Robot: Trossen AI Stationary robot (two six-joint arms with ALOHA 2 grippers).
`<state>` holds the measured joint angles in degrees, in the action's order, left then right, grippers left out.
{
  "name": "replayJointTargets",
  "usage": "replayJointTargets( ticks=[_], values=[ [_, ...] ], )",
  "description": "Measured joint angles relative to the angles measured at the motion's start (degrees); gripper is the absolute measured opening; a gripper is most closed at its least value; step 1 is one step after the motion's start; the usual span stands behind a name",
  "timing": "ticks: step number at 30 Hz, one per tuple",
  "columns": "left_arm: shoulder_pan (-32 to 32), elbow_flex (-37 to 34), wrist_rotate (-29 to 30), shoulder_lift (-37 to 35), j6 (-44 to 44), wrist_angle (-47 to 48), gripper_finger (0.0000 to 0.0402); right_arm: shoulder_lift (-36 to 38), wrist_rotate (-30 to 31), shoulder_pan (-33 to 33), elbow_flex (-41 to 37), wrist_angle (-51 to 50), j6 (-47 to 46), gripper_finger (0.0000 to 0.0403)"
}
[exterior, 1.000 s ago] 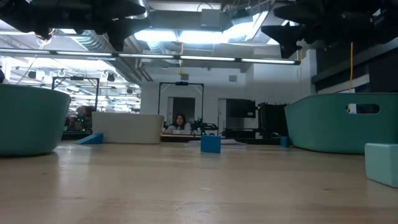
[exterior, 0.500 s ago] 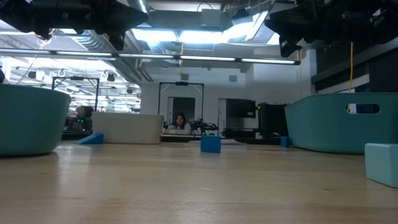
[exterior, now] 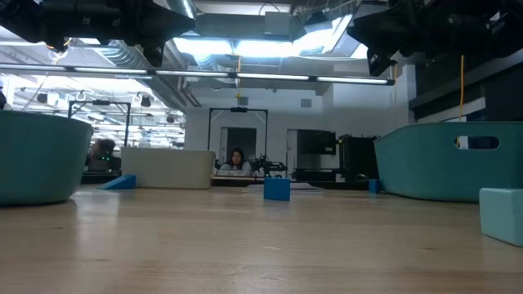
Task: Sort & place blocks by color
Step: Put the light blue block into the right green bin
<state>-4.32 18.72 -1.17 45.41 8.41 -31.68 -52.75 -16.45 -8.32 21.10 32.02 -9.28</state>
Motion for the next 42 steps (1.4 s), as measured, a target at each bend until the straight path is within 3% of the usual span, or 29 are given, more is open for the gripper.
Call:
replayJointTargets(
  ticks=[5, 15, 26, 29, 34, 42],
  values=[
    [0.0, 0.0, 0.01, 0.0, 0.0, 0.01, 0.0, 0.02, 3.3, -0.02, 0.0, -0.29, -0.5, 0.013],
    [0.0, 0.04, 0.02, 0.0, 0.1, 0.05, 0.0, 0.02, 3.37, -0.02, 0.0, -1.47, 0.46, 0.0263],
    [0.0, 0.04, 0.02, 0.0, 0.22, 0.03, 0.0, 0.02, 2.95, 0.34, 0.49, -2.87, -0.73, 0.0283],
    [0.0, 0.04, 0.02, 0.0, 0.46, 0.05, 0.0, 0.02, 4.06, 3.2, 4.45, -12.67, -1.66, 0.0283],
    [0.02, 0.04, 0.01, 0.0, 0.52, 0.05, 0.0, -0.73, 6.95, 9.88, 14.44, -39.13, -3.19, 0.0283],
    [0.02, 0.04, 0.01, 0.01, 0.62, 0.33, 0.0, -2.76, 6.28, 23.84, 20.87, -57.9, -23.78, 0.0283]
  ],
)
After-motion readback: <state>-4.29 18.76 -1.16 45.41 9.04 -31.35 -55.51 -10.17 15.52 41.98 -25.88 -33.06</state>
